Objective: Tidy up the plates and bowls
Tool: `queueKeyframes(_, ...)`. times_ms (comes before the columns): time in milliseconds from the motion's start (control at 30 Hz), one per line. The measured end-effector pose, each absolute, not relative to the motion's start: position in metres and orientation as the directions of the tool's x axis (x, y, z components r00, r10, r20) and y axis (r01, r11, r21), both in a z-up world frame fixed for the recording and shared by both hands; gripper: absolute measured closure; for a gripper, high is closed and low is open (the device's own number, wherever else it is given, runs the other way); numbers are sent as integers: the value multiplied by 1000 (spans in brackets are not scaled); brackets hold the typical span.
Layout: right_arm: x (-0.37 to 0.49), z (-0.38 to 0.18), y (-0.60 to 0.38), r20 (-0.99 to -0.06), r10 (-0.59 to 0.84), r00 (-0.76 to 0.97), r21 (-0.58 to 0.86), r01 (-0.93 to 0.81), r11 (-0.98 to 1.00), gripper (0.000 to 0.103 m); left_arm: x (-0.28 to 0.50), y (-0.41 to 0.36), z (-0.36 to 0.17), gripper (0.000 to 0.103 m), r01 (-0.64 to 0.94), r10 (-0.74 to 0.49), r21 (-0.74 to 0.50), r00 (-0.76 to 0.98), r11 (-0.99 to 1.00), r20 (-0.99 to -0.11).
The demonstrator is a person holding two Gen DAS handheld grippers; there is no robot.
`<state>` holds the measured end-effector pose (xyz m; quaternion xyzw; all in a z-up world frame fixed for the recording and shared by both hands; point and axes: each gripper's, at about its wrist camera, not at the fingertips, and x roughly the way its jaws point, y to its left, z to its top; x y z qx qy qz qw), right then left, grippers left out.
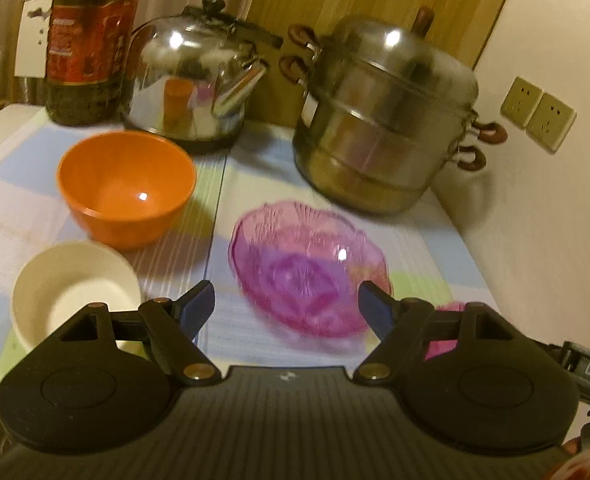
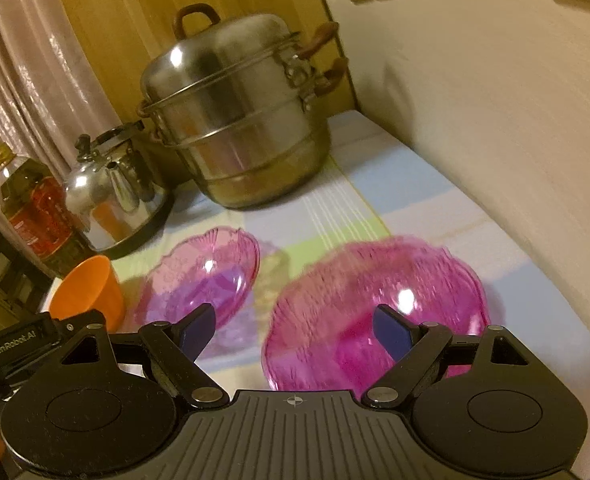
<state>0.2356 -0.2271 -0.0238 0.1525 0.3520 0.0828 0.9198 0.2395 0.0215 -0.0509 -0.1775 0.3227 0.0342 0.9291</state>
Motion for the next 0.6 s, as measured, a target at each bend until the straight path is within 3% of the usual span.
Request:
queueKeyframes(233,271,-26,-205,-584,243,774,327,-50,944,18,266,37,-70,25,-194,-48,-308,774,931,-631)
queueKeyframes(600,322,-44,-177,-607,264,750,330,-64,942,18,290,55,-90,25,-225,-63,-343,749,912,-660)
